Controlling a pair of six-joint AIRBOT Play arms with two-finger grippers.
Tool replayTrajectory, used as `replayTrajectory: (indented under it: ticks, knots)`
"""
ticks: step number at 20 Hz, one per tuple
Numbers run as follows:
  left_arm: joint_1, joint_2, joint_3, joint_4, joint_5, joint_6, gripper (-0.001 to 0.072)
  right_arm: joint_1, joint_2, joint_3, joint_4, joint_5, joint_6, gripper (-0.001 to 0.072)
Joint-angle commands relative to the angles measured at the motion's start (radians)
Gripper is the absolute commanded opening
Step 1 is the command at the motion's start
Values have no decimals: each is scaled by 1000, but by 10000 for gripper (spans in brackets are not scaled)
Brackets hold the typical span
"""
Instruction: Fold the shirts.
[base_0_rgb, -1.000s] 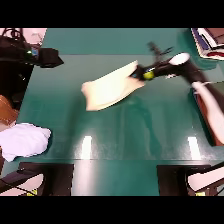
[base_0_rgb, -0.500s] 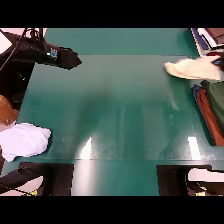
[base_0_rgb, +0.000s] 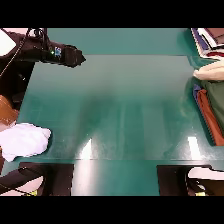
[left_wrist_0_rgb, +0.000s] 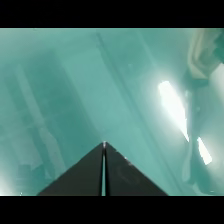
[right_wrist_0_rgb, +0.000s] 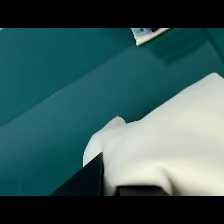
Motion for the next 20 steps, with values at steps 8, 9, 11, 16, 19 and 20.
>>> replayTrajectory:
  ticks: [8, 9, 11, 16, 19, 20]
  knots:
    - [-1, 0, 0, 3, 5, 10, 22, -159, 220, -120, -15, 199, 1, 16]
    - [-1, 0, 0, 3, 4, 10, 22, -191, 253, -173, -39, 209, 1, 16]
    - [-1, 0, 0, 3, 4, 10, 22, -237, 315, -273, -154, 227, 1, 16]
    - [-1, 0, 0, 3, -11, 36, 22, -308, 430, -521, -385, 228, 1, 19]
    - [-1, 0, 0, 3, -18, 36, 22, -342, 444, -608, -439, 240, 2, 231]
    - [-1, 0, 0, 3, -24, 37, 22, -355, 444, -629, -444, 242, 2, 472]
